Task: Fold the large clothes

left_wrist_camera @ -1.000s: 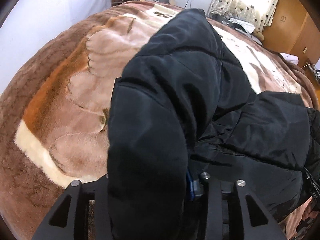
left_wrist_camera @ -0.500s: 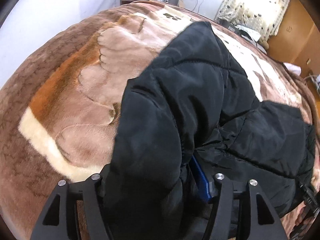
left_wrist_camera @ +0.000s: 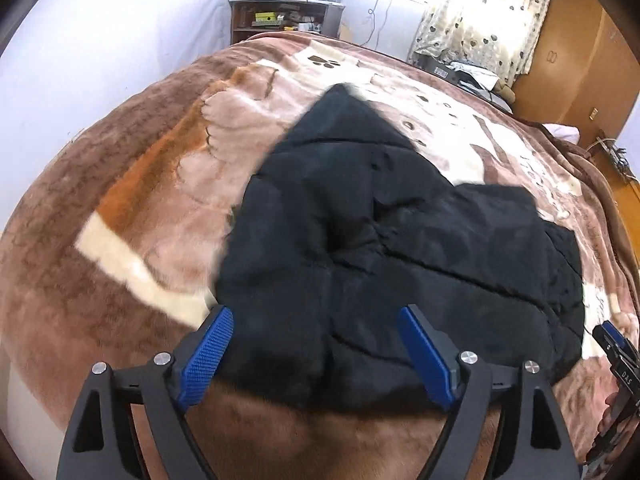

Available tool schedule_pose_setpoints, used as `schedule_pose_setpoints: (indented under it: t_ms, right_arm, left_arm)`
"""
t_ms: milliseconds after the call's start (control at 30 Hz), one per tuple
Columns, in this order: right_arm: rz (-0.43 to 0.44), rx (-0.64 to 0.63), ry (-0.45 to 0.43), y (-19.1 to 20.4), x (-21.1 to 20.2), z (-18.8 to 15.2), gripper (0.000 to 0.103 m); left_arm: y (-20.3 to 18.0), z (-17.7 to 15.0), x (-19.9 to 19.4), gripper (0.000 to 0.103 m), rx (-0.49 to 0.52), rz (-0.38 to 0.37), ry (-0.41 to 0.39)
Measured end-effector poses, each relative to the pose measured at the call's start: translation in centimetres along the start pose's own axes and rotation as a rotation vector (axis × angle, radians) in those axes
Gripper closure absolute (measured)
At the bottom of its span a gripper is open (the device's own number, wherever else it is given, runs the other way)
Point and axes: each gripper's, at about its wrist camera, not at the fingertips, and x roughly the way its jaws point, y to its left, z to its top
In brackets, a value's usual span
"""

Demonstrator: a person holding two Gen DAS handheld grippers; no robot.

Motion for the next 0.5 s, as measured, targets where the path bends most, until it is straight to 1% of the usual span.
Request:
schedule_pose_setpoints:
  t_ms: [133,267,300,367,400,433,500]
  right_arm:
    - [0.014,0.016,-0.012,1.1,-1.9,-1.5,0.029]
    - [0.007,0.015,-0.023,2.4,-3.6,-3.4,0.029]
    - [-0.006,0.0,-0.023,2.5,-3.7,-3.8,0.029]
    - [-0.026,-0.031,-0.043,3.4,-4.5,-4.5,0.029]
    - [-0.037,-0.049,-0.048,3.8,-5.0,-5.0,0.029]
    - [-0.041,-0.056,-0.052,4.1,-5.3,-5.4,0.029]
    - [-0.047,-0.05,-0.055,4.2,-5.8,-6.1,0.029]
  left_arm:
    - [-1.3,-2.3,-2.6,0.018,0.028,-0.017,-0.042]
    - [-2.9,-4.7,-4.5,0.016,0.052,0.033,-0.053]
    - [-3.2,-5.4,-4.9,0.016,0.052,0.037,-0.063]
    - [-4.1,-6.8,-5.7,0.016,0.063,0.077,-0.071]
    - [-4.5,-7.4,-6.0,0.016,0.064,0.085,-0.082]
    - [-4.9,-8.2,-6.3,0.016,0.066,0.08,-0.084]
    - [-5.2,-9.3,-6.3,0.016,0.057,0.069,-0.064]
